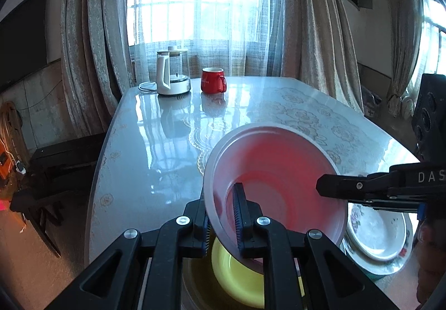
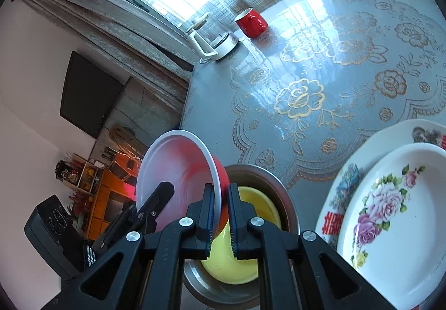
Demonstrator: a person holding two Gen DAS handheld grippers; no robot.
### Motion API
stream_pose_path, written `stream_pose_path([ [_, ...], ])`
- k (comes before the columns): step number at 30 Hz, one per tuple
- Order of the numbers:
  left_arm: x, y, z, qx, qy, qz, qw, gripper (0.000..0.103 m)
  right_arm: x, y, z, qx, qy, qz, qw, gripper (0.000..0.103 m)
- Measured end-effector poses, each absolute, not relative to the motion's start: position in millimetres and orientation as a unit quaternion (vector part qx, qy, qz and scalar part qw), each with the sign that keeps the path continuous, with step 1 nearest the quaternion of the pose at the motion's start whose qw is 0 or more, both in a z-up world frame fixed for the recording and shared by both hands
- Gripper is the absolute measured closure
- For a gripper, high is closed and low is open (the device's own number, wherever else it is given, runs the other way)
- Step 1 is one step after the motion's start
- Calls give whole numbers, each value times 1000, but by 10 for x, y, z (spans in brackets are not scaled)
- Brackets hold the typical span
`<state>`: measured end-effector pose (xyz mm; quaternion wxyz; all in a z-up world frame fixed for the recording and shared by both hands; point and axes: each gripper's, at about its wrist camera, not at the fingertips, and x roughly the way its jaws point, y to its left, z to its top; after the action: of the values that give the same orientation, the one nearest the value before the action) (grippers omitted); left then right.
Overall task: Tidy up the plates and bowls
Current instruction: 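Lift the red bowl with the left gripper and carry it to the steel bowl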
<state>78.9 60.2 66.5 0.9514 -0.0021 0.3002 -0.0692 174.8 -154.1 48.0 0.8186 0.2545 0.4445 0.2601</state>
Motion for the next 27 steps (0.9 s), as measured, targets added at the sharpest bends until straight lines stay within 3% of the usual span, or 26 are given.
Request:
stream_pose_path([
  [27, 600, 420, 337, 29, 348, -53, 936, 87, 1511, -1634, 196, 249, 484, 243, 803, 87],
])
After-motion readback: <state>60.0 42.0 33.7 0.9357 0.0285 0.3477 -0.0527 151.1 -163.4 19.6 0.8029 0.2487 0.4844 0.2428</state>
